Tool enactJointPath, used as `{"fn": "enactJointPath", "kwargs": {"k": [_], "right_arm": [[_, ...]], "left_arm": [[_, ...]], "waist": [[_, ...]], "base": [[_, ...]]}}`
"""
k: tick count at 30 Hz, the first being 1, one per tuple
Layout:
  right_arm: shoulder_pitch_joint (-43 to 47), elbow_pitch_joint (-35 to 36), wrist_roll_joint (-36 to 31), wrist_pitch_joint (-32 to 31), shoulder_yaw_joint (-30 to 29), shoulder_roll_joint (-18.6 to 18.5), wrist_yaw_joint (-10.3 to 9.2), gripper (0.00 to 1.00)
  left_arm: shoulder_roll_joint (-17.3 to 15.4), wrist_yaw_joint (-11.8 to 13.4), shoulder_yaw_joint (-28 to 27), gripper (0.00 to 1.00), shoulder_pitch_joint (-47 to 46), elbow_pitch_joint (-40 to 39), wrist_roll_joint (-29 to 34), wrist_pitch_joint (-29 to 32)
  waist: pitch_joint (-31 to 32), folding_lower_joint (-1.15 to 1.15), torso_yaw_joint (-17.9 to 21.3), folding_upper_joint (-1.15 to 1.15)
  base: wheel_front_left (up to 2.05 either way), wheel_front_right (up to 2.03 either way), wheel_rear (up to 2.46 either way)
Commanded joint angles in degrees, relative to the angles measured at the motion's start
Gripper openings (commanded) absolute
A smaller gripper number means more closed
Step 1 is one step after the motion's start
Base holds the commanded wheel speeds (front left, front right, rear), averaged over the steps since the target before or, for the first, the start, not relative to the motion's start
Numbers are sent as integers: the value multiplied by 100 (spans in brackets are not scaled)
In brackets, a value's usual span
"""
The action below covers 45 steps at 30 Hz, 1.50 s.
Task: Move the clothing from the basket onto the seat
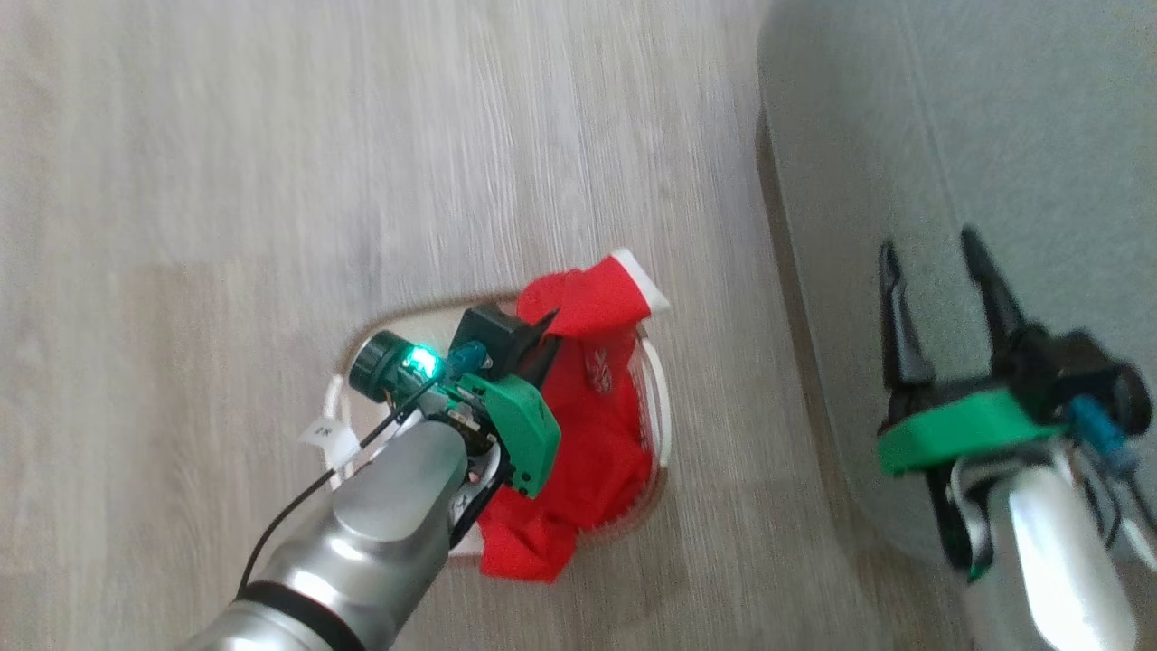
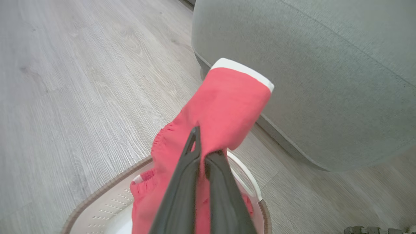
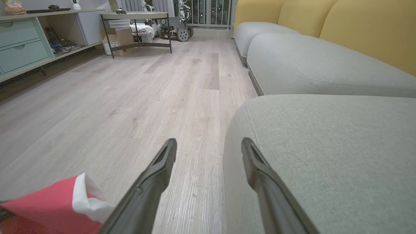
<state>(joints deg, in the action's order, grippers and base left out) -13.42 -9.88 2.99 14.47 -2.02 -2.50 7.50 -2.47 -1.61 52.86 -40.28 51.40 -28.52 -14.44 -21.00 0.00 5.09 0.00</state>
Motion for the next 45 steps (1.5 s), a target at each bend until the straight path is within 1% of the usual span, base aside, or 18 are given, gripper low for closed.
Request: {"fn": "enactJointPath", "kwargs": {"k": [1, 10, 15, 24, 30, 38, 45], "right_arm": [[159, 79, -42, 52, 160, -38, -1, 100], [741, -245, -26, 52, 359, -38, -1, 100], [869, -334, 8, 52, 558, -38, -1, 100], [815, -560, 91, 52, 1043, -38, -1, 100], [525, -874, 299, 52, 1658, -38, -1, 100], [-107, -1440, 677, 52, 2487, -38, -1, 100], [-641, -1966, 650, 52, 2704, -38, -1, 100]], "left_arm": [[-41, -41, -198, 0, -61, -182, -36, -56], [-41, -96, -420, 0, 1, -430, -90, -56], [-41, -80, -606, 0, -88, -686, -50, -56], [-41, -112, -636, 0, -287, -932, 16, -56], [-41, -126, -527, 0, -458, -957, -44, -13], [-41, -97, -301, 0, -537, -1155, -177, 127], [-41, -17, -68, 0, -539, -1480, -299, 270]], "waist": [[863, 0, -226, 0], [1979, 0, -321, 0], [2271, 0, -361, 0], [2516, 0, -428, 0], [2648, 0, -500, 0], [2784, 0, -690, 0], [2832, 0, -896, 0]], "base": [[0, 0, 0], [0, 0, 0], [0, 0, 0], [0, 0, 0], [0, 0, 0], [0, 0, 0], [0, 0, 0]]}}
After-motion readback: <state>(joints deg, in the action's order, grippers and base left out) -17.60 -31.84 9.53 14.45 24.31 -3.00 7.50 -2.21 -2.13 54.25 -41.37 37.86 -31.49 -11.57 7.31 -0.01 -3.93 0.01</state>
